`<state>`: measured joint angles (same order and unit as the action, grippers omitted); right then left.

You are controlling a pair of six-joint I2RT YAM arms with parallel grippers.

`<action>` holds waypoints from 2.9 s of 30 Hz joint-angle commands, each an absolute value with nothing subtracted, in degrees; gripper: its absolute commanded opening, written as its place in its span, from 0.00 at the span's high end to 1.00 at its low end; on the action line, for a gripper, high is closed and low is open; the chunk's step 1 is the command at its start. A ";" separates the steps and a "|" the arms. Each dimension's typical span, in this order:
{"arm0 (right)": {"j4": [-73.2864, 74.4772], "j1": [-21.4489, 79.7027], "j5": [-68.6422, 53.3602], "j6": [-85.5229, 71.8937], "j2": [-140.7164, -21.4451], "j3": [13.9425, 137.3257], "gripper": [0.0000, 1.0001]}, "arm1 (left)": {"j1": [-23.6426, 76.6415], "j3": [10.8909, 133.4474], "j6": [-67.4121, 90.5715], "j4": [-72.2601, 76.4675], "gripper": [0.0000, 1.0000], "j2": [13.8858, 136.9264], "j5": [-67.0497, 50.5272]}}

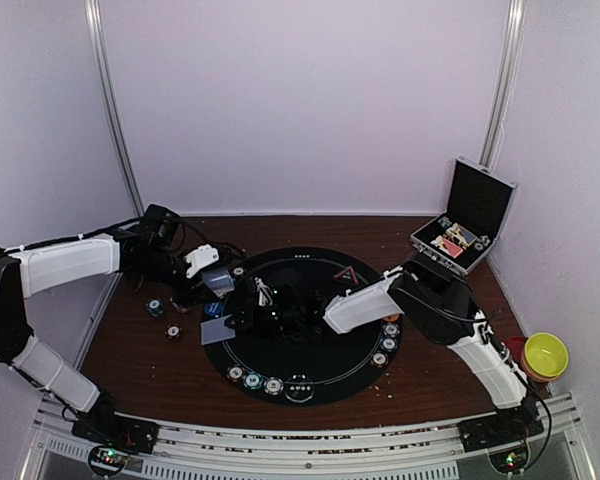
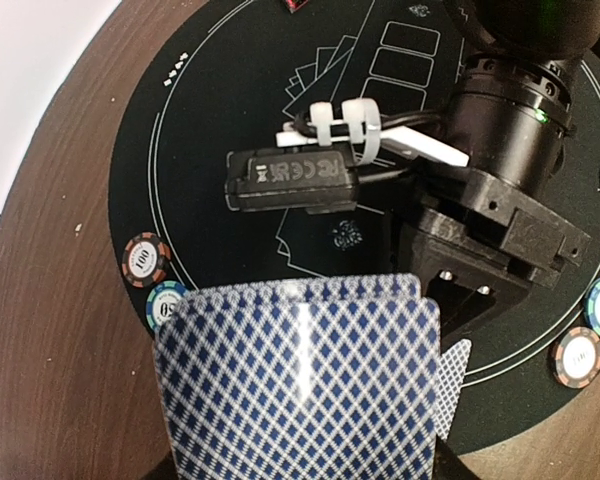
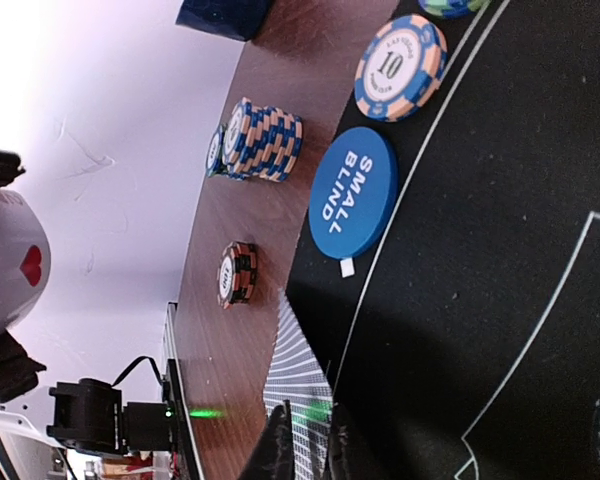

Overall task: Distribute texas hold em gaming equipment
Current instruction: Distribute the poker card in the small blind area, then pass from the left arm to the right

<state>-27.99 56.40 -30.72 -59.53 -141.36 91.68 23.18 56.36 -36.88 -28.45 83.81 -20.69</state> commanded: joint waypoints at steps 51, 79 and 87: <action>-35.48 54.39 -33.47 -61.33 -125.12 76.87 0.34 | 33.96 55.78 -35.59 -26.19 0.47 85.43 -24.35; -42.81 54.50 -38.03 -67.90 -126.66 75.91 1.00 | 35.95 53.84 -36.04 -23.71 0.02 85.83 -21.25; -28.00 53.74 -33.32 -58.75 -119.69 74.87 1.00 | 35.64 52.46 -35.79 -22.78 0.02 82.40 -21.17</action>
